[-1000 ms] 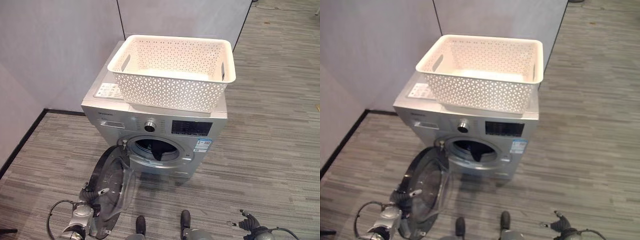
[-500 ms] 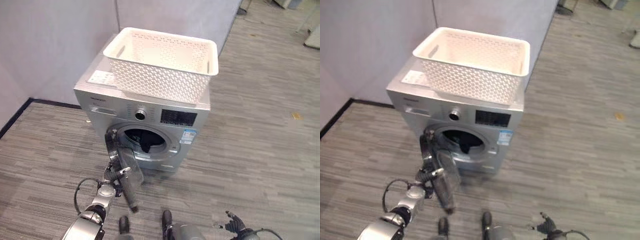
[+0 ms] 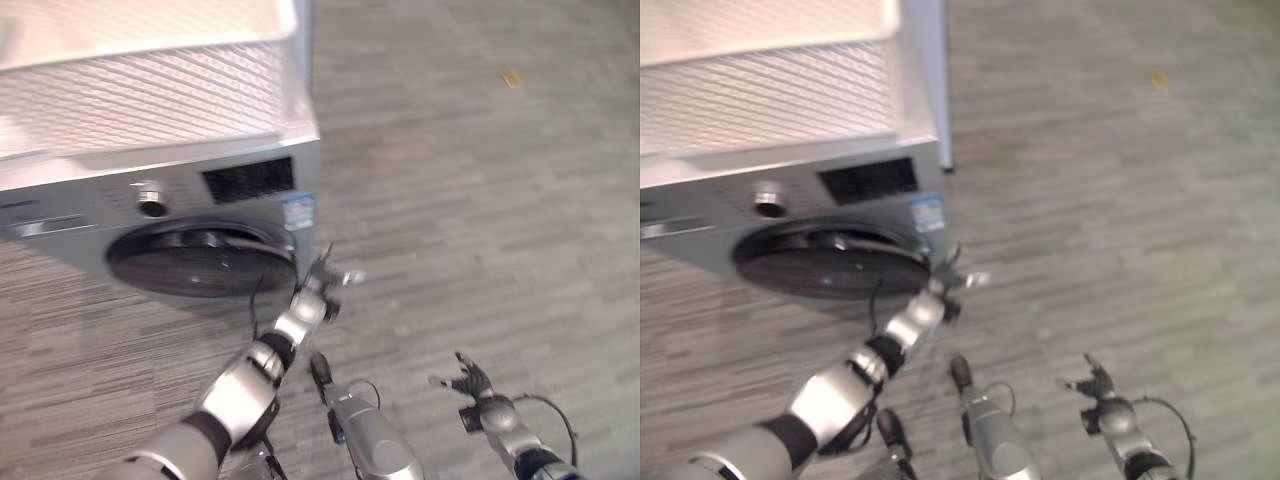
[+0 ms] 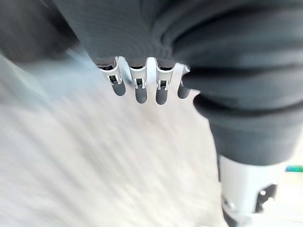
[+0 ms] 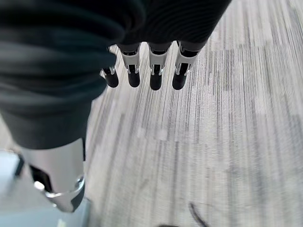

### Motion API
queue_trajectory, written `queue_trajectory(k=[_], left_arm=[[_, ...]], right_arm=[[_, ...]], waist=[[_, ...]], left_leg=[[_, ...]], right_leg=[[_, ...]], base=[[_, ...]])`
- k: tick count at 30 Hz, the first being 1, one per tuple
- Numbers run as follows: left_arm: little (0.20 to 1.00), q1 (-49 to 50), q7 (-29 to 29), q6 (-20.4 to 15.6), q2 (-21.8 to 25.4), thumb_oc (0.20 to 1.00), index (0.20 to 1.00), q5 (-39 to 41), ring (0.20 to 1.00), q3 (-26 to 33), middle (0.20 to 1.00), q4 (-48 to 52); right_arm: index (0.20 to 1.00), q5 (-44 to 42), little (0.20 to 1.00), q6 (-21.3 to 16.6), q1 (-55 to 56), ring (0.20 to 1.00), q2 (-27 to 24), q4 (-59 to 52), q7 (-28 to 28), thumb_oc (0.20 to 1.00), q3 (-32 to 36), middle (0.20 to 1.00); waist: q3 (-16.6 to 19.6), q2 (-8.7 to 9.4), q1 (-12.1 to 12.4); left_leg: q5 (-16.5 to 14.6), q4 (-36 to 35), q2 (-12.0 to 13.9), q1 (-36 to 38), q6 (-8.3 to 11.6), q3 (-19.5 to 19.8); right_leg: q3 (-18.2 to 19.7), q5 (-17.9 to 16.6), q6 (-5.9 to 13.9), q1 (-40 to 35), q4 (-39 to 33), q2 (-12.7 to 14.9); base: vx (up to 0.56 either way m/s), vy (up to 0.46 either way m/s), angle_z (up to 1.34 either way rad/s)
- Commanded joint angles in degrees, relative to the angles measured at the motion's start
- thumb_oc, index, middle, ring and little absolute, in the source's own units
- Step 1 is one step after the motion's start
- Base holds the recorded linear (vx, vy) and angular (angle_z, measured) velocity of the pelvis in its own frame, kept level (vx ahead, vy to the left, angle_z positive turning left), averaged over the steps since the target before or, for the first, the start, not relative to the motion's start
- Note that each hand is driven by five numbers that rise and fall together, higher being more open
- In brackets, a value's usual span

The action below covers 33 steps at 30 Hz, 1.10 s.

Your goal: Grab the laundry basket,head to the washer,open it,put in the laundry and shut it.

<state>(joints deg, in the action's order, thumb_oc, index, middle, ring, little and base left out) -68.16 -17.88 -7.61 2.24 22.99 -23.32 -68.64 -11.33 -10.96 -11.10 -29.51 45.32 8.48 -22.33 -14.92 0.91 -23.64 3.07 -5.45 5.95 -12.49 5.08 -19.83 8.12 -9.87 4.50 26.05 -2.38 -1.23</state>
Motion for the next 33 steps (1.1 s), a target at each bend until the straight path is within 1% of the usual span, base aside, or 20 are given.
queue_trajectory(k=[1, 4, 7, 8, 9, 11, 12, 15, 17, 19, 20, 21, 22, 23, 24, 27, 30, 31, 32, 33], left_arm=[[1.000, -3.75, -2.24, -3.90, 12.01, 1.000, 1.000, 4.43, 1.000, 3.48, 1.000, -2.58], [1.000, -9.35, -1.38, -3.58, 22.79, 1.000, 1.000, 4.26, 1.000, 3.85, 1.000, -4.47], [1.000, -9.77, -1.48, -3.57, 24.16, 1.000, 1.000, 3.97, 1.000, 4.34, 1.000, -4.92], [1.000, -9.60, -1.19, -3.60, 23.78, 1.000, 1.000, 4.30, 1.000, 4.61, 1.000, -5.27], [1.000, -6.49, -0.51, -4.95, 22.24, 1.000, 1.000, 7.67, 1.000, 6.83, 1.000, -4.32], [1.000, -5.04, -0.33, -5.21, 21.29, 1.000, 1.000, 6.85, 1.000, 6.54, 1.000, -3.73], [1.000, -3.21, -0.36, -5.56, 20.24, 1.000, 1.000, 6.37, 1.000, 6.60, 1.000, -2.63], [1.000, 7.54, 0.65, -6.91, 13.68, 1.000, 1.000, 6.29, 1.000, 6.00, 1.000, 2.71], [1.000, 7.55, 0.65, -6.91, 13.68, 1.000, 1.000, 6.29, 1.000, 6.00, 1.000, 2.71], [1.000, 24.88, 4.39, -7.58, 7.92, 1.000, 1.000, 5.17, 1.000, 2.47, 1.000, 11.87], [1.000, 29.32, 5.21, -7.63, 6.85, 1.000, 1.000, 4.90, 1.000, 1.46, 1.000, 14.98], [1.000, 29.36, 5.19, -7.62, 6.85, 1.000, 1.000, 4.89, 1.000, 1.44, 1.000, 15.02], [1.000, 37.13, 8.11, -7.31, 6.05, 1.000, 1.000, 4.34, 1.000, -0.96, 1.000, 17.95], [1.000, 37.14, 8.11, -7.30, 6.08, 1.000, 1.000, 4.34, 1.000, -0.96, 1.000, 17.96], [1.000, 43.35, 11.41, -6.62, 5.99, 1.000, 1.000, 5.59, 1.000, -1.54, 1.000, 19.22], [1.000, 53.54, 14.56, -4.98, 6.35, 1.000, 1.000, 2.34, 1.000, -1.02, 1.000, 16.15], [1.000, 55.85, 14.71, -4.33, 5.87, 1.000, 1.000, 0.46, 1.000, 0.32, 1.000, 12.07], [1.000, 56.82, 15.08, -3.97, 5.82, 1.000, 1.000, -0.88, 1.000, 0.71, 1.000, 10.02], [1.000, 58.16, 14.77, -3.37, 6.16, 1.000, 1.000, -5.27, 1.000, 1.59, 1.000, 6.01], [1.000, 58.17, 14.76, -3.38, 6.15, 1.000, 1.000, -5.28, 1.000, 1.59, 1.000, 6.00]], right_arm=[[1.000, -2.00, 1.000, -1.52, 2.58, 1.000, -3.21, 2.44, -0.46, 1.000, -0.12, 1.000], [1.000, -0.34, 1.000, -1.65, 6.74, 1.000, -2.84, 5.69, -0.26, 1.000, 3.62, 1.000], [1.000, 0.08, 1.000, -1.64, 7.29, 1.000, -2.00, 9.97, -0.02, 1.000, 4.13, 1.000], [1.000, 0.44, 1.000, -1.30, 7.26, 1.000, -1.50, 12.39, -0.01, 1.000, 4.25, 1.000], [1.000, 1.32, 1.000, -0.58, 9.17, 1.000, -0.13, 18.10, -0.24, 1.000, 5.11, 1.000], [1.000, 1.31, 1.000, -0.45, 9.76, 1.000, 0.41, 19.38, -0.25, 1.000, 5.49, 1.000], [1.000, 1.30, 1.000, -0.40, 10.26, 1.000, 0.70, 20.14, -0.33, 1.000, 5.82, 1.000], [1.000, -0.77, 1.000, -0.57, 10.87, 1.000, 1.98, 21.15, -0.06, 1.000, 7.90, 1.000], [1.000, -0.77, 1.000, -0.57, 10.88, 1.000, 1.98, 21.15, -0.06, 1.000, 7.90, 1.000], [1.000, -2.63, 1.000, -0.72, 9.67, 1.000, 3.01, 20.27, 0.31, 1.000, 10.13, 1.000], [1.000, -2.73, 1.000, -0.64, 9.28, 1.000, 3.39, 19.85, 0.44, 1.000, 10.39, 1.000], [1.000, -2.73, 1.000, -0.64, 9.31, 1.000, 3.39, 19.84, 0.44, 1.000, 10.39, 1.000], [1.000, -2.85, 1.000, -0.35, 8.27, 1.000, 3.80, 19.99, 0.37, 1.000, 10.89, 1.000], [1.000, -2.85, 1.000, -0.35, 8.27, 1.000, 3.82, 19.99, 0.37, 1.000, 10.88, 1.000], [1.000, -2.55, 1.000, 0.03, 7.99, 1.000, 4.34, 19.90, 0.05, 1.000, 10.82, 1.000], [1.000, -0.21, 1.000, 1.34, 7.91, 1.000, 5.86, 21.18, -1.29, 1.000, 9.51, 1.000], [1.000, 1.07, 1.000, 1.91, 7.89, 1.000, 6.73, 22.80, -1.78, 1.000, 8.94, 1.000], [1.000, 1.83, 1.000, 2.21, 7.83, 1.000, 7.05, 23.59, -2.01, 1.000, 8.52, 1.000], [1.000, 2.67, 1.000, 2.76, 7.92, 1.000, 7.58, 25.04, -2.36, 1.000, 8.36, 1.000], [1.000, 2.67, 1.000, 2.75, 7.92, 1.000, 7.58, 25.04, -2.36, 1.000, 8.36, 1.000]], waist=[[2.71, 0.02, -1.58], [2.07, -0.91, -2.67], [1.66, -1.03, -2.58], [1.48, -1.14, -2.37], [1.10, -1.14, -0.99], [1.11, -1.14, -0.63], [1.00, -0.67, -0.36], [1.15, -1.48, 1.78], [1.15, -1.47, 1.78], [2.17, -2.83, 4.62], [2.48, -3.18, 5.50], [2.47, -3.16, 5.50], [3.39, -3.78, 7.01], [3.56, -3.78, 7.03], [4.53, -4.28, 8.36], [7.19, -5.05, 11.57], [8.31, -4.95, 12.66], [8.76, -4.91, 13.07], [9.87, -4.72, 14.06], [9.86, -4.72, 14.01]], left_leg=[[3.86, 0.45, 5.64, -3.27, 3.90, 1.75], [4.56, 0.45, 6.02, -5.84, 4.71, -0.44], [4.59, 0.45, 5.84, -5.87, 4.69, -0.67], [4.71, 0.45, 5.83, -5.73, 4.75, -0.63], [4.65, 0.45, 5.60, -4.72, 4.61, 0.42], [4.56, 0.45, 5.53, -4.24, 4.52, 0.82], [6.07, 0.45, 5.37, -4.32, 4.07, 0.68], [5.68, 0.45, 4.99, -1.71, 3.66, 2.60], [5.67, 0.45, 4.99, -1.70, 3.66, 2.60], [4.51, 0.45, 3.99, 2.53, 2.94, 4.73], [4.21, 0.45, 3.68, 3.65, 2.69, 5.26], [4.21, 0.45, 3.68, 3.68, 2.69, 5.26], [3.48, 0.45, 3.01, 5.91, 2.18, 6.04], [3.58, 0.45, 3.00, 5.70, 2.19, 6.03], [3.02, 0.45, 2.44, 7.62, 1.76, 6.43], [1.63, 0.45, 0.81, 11.55, 0.58, 8.16], [1.09, 0.45, 0.15, 12.73, 0.09, 9.08], [0.82, 0.45, -0.15, 13.16, -0.15, 9.65], [0.51, 0.45, -0.76, 13.72, -0.60, 10.74], [0.50, 0.45, -0.77, 13.74, -0.60, 10.77]], right_leg=[[-0.67, -2.20, 3.10, -1.22, -2.62, -0.01], [0.66, -2.87, 3.38, 2.77, -2.62, -0.13], [0.89, -2.95, 3.45, 2.98, -2.62, -0.02], [0.94, -2.88, 3.36, 2.94, -2.62, 0.03], [0.11, -2.05, 2.91, 1.53, -2.62, 0.42], [-0.20, -1.75, 2.82, 0.80, -2.62, 0.62], [-0.41, -2.81, 2.38, 0.70, -2.62, 0.80], [-1.75, -1.42, 2.01, -2.93, -2.62, 1.59], [-1.75, -1.42, 2.01, -2.93, -2.62, 1.59], [-3.75, 0.09, 1.72, -8.28, -2.62, 2.45], [-4.33, 0.43, 1.65, -9.69, -2.62, 2.63], [-4.33, 0.44, 1.65, -9.73, -2.62, 2.63], [-5.19, 1.11, 1.69, -12.37, -2.62, 3.07], [-5.16, 1.02, 1.67, -12.14, -2.62, 3.07], [-5.72, 1.62, 1.77, -14.20, -2.62, 3.41], [-7.54, 2.73, 1.92, -19.35, -2.62, 4.63], [-8.42, 3.26, 2.00, -21.09, -2.62, 5.14], [-8.84, 3.49, 2.01, -21.91, -2.61, 5.41], [-9.72, 3.76, 1.98, -23.06, -2.47, 5.80], [-9.76, 3.77, 1.98, -23.10, -2.48, 5.82]], base=[[0.12, 0.131, -1.36], [0.06, 0.027, -0.78], [0.05, 0.003, -0.32], [0.08, -0.070, -0.18], [0.08, -0.070, -0.18], [0.01, -0.085, -0.09], [-0.05, -0.087, 0.05], [0.02, -0.046, 0.25], [0.04, -0.008, 0.46], [0.12, 0.000, 0.59], [0.08, 0.005, 0.50], [0.07, 0.042, 0.55], [0.04, 0.031, 0.78], [0.06, 0.089, 0.85], [0.03, 0.086, 0.57], [0.00, 0.104, 0.34], [-0.01, 0.045, 0.29], [-0.04, 0.055, 0.31], [-0.03, 0.043, 0.26], [-0.04, 0.049, 0.21]])
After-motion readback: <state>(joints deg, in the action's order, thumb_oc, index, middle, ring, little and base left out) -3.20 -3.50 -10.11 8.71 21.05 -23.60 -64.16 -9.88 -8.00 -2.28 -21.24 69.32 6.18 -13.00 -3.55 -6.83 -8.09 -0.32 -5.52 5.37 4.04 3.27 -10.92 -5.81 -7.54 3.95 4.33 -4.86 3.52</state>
